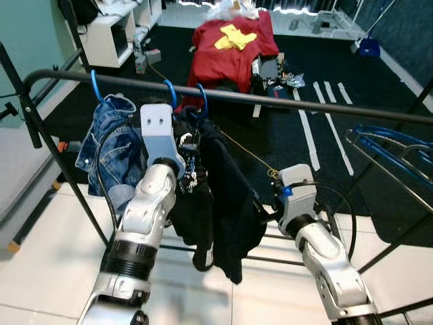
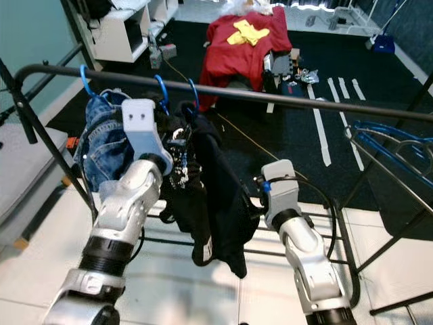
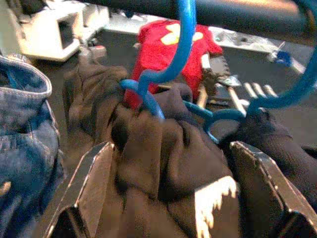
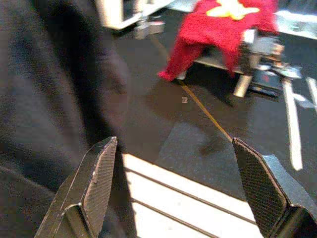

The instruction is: Hang hanger

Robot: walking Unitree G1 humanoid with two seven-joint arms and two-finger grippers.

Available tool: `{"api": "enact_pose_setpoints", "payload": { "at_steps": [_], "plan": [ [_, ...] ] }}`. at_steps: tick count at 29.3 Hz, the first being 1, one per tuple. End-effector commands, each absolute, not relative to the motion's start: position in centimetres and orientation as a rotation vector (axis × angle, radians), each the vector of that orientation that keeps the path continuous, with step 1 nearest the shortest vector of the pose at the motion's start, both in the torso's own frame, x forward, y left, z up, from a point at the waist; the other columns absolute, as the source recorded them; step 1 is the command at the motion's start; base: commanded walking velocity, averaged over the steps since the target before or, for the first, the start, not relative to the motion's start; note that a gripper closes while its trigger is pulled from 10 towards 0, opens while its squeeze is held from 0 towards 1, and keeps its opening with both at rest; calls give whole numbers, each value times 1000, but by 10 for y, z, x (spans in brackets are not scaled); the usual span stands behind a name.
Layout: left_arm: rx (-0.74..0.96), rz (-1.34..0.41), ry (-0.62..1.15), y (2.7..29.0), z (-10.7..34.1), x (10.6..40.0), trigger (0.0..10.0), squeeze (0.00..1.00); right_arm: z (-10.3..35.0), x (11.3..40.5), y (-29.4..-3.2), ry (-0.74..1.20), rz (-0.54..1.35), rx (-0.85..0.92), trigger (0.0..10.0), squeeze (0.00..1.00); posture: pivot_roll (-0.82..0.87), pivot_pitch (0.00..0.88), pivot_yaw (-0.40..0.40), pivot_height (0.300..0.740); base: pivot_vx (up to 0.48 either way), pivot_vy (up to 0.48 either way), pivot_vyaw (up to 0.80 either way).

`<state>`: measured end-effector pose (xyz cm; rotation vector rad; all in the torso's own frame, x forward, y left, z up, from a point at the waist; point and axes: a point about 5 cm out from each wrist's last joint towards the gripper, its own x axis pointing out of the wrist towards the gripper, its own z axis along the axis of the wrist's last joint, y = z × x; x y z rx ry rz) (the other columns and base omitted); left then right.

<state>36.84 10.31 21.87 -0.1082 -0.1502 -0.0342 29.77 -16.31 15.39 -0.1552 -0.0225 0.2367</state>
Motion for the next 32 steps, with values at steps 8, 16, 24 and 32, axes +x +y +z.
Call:
{"api": "enact_pose_setpoints", "payload": {
  "at_steps": [8,16,24,32],
  "plan": [
    [-57,33,-131,109,213,376,10000,0,161,289,-193,-42,121,-163,10000,0,-106,101,45,740,0,0,-400],
    [-13,117,-119,120,211,380,10000,0,161,286,-199,-37,106,-178,10000,0,-107,101,49,740,0,0,0],
    [106,299,-31,165,194,379,10000,0,162,283,-202,-28,127,-186,10000,0,-94,109,41,740,0,0,0],
    [162,365,7,189,187,376,10000,0,163,282,-206,-24,125,-193,10000,0,-86,116,38,740,0,0,0]
  ]
}}
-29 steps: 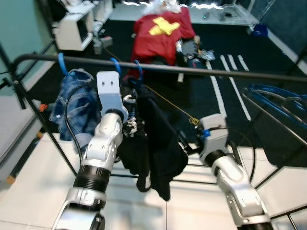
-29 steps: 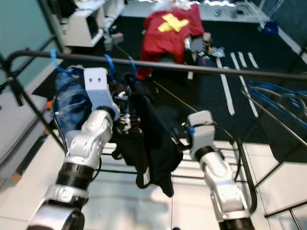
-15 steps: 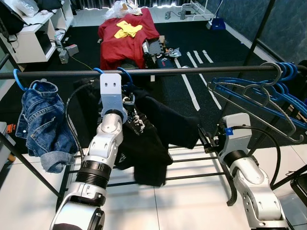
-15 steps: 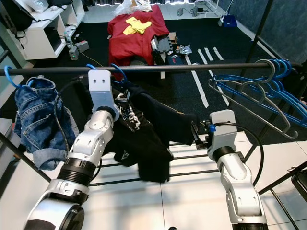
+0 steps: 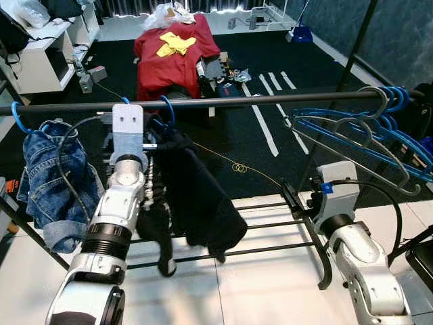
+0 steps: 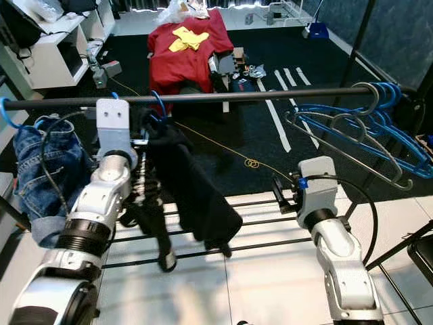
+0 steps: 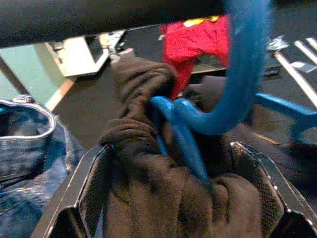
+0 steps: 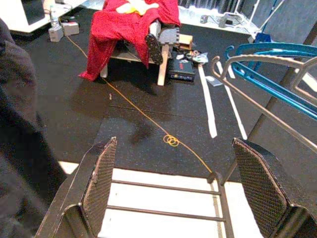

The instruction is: Hang hanger

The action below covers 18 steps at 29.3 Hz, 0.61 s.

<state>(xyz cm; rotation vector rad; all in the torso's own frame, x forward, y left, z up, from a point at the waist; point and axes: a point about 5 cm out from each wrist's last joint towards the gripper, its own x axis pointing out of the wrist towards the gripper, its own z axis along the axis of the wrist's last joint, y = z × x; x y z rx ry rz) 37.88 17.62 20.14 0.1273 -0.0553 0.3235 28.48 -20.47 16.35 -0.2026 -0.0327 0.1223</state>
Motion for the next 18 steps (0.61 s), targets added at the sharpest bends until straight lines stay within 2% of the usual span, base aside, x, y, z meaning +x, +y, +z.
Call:
{"api": "enact_pose_setpoints", "payload": {
  "at_steps": [1,12,13,18],
  "plan": [
    [162,365,7,189,187,376,10000,0,163,282,-206,-24,125,-193,10000,0,-86,116,38,740,0,0,0],
    [174,364,47,199,175,374,10000,0,165,282,-208,-21,125,-198,10000,0,-88,120,40,740,0,0,0],
    [181,353,59,205,172,374,0,0,165,281,-208,-20,123,-200,10000,0,-90,121,41,740,0,0,0],
    [195,332,89,212,169,374,0,0,165,280,-211,-18,116,-201,10000,0,-89,122,40,740,0,0,0]
  ]
}}
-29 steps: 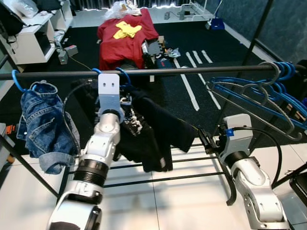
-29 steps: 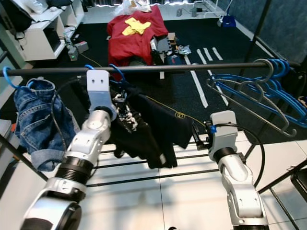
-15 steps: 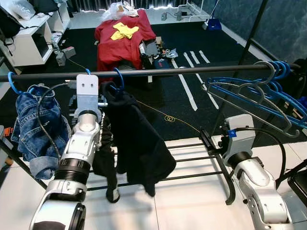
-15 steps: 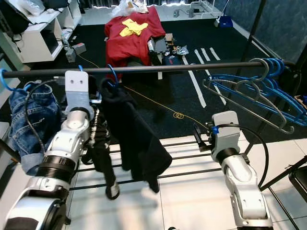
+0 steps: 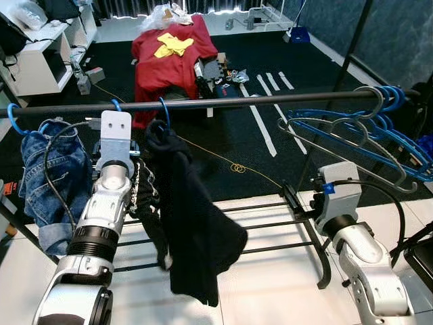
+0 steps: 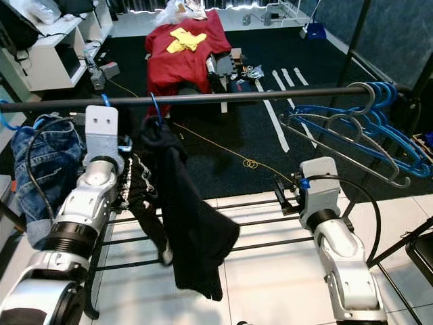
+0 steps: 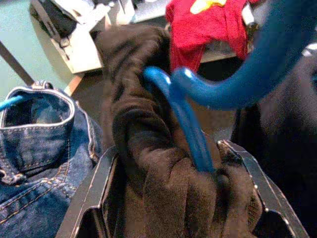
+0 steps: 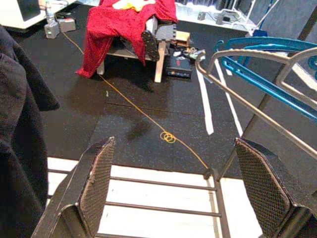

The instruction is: Hang hanger

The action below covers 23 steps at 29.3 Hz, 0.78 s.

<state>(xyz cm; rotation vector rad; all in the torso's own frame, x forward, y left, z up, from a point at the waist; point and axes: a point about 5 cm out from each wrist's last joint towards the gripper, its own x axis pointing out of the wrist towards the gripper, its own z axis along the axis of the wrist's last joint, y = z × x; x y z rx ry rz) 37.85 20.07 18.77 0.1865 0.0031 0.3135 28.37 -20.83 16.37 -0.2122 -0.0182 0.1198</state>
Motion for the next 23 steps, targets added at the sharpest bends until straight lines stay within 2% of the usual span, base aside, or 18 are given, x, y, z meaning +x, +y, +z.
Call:
{"api": "enact_pose_setpoints", "payload": {
  "at_steps": [1,7,11,13,14,18,19,20,21,23],
  "plan": [
    [207,326,97,215,170,375,0,0,166,280,-212,-18,114,-202,10000,0,-89,121,38,740,0,0,0],
    [220,323,92,221,175,377,0,0,168,281,-212,-24,116,-202,10000,0,-89,120,35,740,0,0,0],
    [134,302,-38,235,203,378,0,0,177,280,-205,-68,167,-161,10000,0,-88,122,29,740,0,0,0],
    [134,302,-38,235,203,378,0,0,177,280,-205,-68,167,-161,10000,0,-88,122,29,740,0,0,0],
    [71,246,-93,245,215,375,0,0,178,280,-204,-71,176,-163,10000,0,-85,124,24,740,0,0,0],
    [49,225,-110,249,219,374,0,0,178,280,-204,-71,178,-165,10000,0,-84,124,23,740,0,0,0],
    [52,215,-122,264,223,369,0,0,178,281,-205,-68,178,-167,10000,0,-78,125,18,740,0,0,0],
    [52,215,-122,264,223,369,0,0,178,281,-205,-68,178,-167,10000,0,-78,125,18,740,0,0,0],
    [37,220,-128,282,225,363,0,0,178,282,-206,-65,181,-170,10000,0,-70,128,11,740,0,0,0],
    [35,113,-132,296,228,350,0,0,177,283,-205,-59,190,-174,10000,0,-62,130,2,740,0,0,0]
  ]
}}
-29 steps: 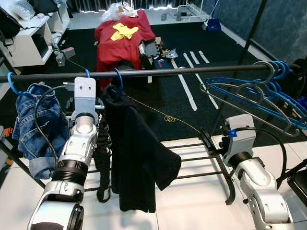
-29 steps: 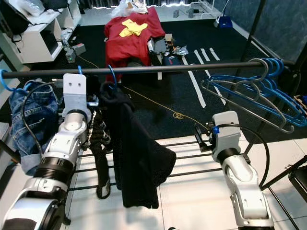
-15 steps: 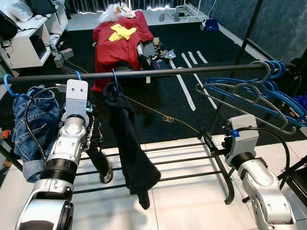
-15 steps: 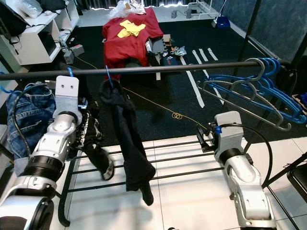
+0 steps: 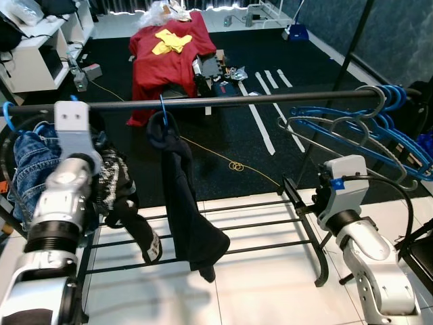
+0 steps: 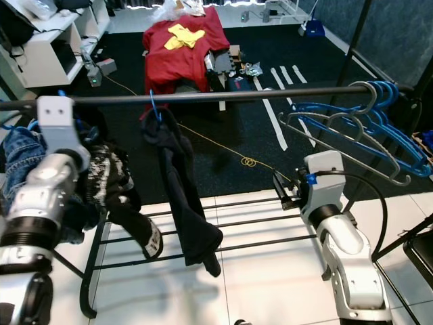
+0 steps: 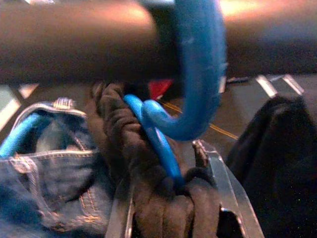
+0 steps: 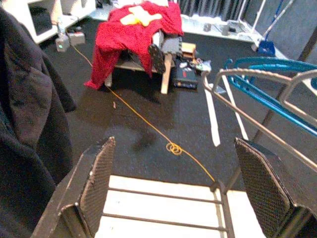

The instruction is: Hang hanger

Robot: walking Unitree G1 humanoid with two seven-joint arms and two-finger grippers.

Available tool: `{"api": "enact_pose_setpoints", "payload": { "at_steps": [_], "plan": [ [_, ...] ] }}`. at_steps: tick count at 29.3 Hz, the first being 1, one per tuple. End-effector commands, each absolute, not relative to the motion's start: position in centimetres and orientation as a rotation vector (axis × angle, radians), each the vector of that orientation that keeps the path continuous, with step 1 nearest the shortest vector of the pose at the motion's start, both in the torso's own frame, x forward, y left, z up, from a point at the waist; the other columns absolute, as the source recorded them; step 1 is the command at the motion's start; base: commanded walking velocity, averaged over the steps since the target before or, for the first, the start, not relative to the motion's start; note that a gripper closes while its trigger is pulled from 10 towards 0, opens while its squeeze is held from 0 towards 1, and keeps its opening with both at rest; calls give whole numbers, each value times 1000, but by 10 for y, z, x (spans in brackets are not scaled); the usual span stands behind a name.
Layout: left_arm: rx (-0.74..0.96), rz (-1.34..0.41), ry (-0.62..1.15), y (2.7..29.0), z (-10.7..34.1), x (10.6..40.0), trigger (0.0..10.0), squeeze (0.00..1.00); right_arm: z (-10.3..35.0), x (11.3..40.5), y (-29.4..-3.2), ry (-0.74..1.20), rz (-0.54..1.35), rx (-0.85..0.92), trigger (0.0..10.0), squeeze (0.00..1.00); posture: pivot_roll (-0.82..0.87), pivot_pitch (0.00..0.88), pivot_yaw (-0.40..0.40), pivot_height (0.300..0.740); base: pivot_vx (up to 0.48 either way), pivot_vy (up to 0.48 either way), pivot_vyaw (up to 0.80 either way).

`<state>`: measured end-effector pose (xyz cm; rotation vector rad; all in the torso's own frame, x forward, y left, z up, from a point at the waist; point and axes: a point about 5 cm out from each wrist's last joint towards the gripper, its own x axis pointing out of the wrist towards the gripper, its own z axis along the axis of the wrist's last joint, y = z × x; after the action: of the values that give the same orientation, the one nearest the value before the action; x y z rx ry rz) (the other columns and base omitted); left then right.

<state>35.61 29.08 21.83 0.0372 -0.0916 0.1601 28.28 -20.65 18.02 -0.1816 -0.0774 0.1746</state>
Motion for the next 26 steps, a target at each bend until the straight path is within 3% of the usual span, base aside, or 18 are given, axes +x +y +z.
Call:
{"api": "enact_pose_setpoints", "payload": {
  "at_steps": [1,4,10,11,13,14,16,17,18,19,26],
  "plan": [
    [35,113,-132,296,228,350,0,0,177,283,-205,-59,190,-174,10000,0,-62,130,2,740,0,0,0],
    [39,-76,-156,289,229,337,0,0,178,285,-204,-57,200,-176,10000,0,-64,132,-4,740,0,0,0],
    [67,-172,-170,294,231,326,0,0,179,285,-205,-53,204,-180,10000,0,-62,134,-7,740,0,0,0],
    [84,-225,-176,297,233,320,1529,0,179,285,-206,-51,206,-181,10000,0,-62,135,-7,740,0,0,0],
    [84,-225,-176,297,233,320,1529,0,179,285,-206,-51,206,-181,10000,0,-62,135,-7,740,0,0,0],
    [96,-317,-197,296,236,312,3412,0,179,285,-206,-49,206,-182,10000,0,-60,136,-7,740,0,0,0],
    [96,-317,-197,296,236,312,3412,0,179,285,-206,-49,206,-182,10000,0,-60,136,-7,740,0,0,0],
    [90,-399,-228,290,241,305,4824,0,178,285,-206,-47,207,-181,10000,0,-60,136,-7,740,0,0,0],
    [90,-399,-228,290,241,305,4824,0,178,285,-206,-47,207,-181,10000,0,-60,136,-7,740,0,0,0],
    [73,-471,-266,284,245,299,10000,0,178,285,-206,-47,208,-181,10000,0,-63,137,-7,740,0,0,0],
    [-62,-500,-412,276,265,297,10000,0,178,284,-206,-46,209,-184,10000,0,-63,135,-8,740,0,0,0]
  ]
}}
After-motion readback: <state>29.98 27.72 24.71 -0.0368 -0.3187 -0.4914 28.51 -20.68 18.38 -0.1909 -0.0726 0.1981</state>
